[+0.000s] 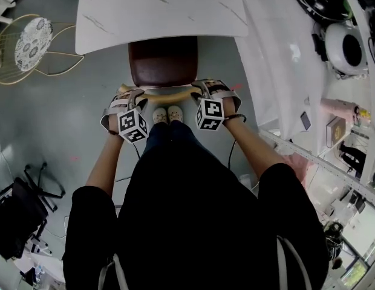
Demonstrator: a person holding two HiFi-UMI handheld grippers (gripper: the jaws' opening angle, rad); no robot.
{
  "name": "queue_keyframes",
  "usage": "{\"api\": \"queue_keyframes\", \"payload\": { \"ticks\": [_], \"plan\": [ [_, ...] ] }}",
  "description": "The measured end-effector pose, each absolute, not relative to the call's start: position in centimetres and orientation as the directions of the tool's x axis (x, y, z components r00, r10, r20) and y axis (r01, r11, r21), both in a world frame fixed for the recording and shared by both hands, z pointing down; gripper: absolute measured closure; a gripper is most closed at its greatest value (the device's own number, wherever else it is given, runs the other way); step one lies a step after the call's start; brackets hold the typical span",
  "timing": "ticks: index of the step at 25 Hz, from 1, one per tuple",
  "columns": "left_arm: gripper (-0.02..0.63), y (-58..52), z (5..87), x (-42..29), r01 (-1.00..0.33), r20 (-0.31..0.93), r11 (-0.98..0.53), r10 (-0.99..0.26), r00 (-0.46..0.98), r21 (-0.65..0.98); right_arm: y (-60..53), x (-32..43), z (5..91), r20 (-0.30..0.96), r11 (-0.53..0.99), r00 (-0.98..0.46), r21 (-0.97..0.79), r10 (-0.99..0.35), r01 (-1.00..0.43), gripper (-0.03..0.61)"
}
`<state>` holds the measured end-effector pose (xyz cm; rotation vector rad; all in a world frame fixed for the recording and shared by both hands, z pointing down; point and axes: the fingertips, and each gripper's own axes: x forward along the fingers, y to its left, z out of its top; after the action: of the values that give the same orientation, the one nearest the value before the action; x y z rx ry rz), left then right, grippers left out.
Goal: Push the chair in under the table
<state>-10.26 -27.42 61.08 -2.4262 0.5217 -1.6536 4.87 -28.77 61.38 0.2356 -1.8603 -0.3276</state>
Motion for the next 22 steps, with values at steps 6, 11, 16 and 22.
{"api": "queue_keyframes", "payload": {
  "ticks": [6,11,16,22],
  "plan": [
    [0.591,-30.0,52.9,-8.7,-0.367,0.738,-0.832,-0.544,0.400,-0.415,-31.2,2.7,53.8,0.767,0.878,-0.431,0.442,-0.476,-0.183,0.502],
    [0.604,-32.3,45.8,-8.1,-0.470,0.614,-0.758,-0.647,0.452,-0.453,-33.8,1.3,46.7,0.632,0.789,-0.476,0.535,-0.612,-0.303,0.548],
    [0.604,-34.5,39.3,-8.1,-0.578,0.500,-0.669,-0.739,0.451,-0.468,-36.7,1.6,37.9,0.457,0.674,-0.495,0.491,-0.739,-0.552,0.557],
    [0.606,-36.5,32.6,-9.3,-0.787,0.359,-0.533,-0.832,0.423,-0.309,-38.5,2.7,29.4,0.246,0.538,-0.479,0.355,-0.843,-0.765,0.557]
  ]
}}
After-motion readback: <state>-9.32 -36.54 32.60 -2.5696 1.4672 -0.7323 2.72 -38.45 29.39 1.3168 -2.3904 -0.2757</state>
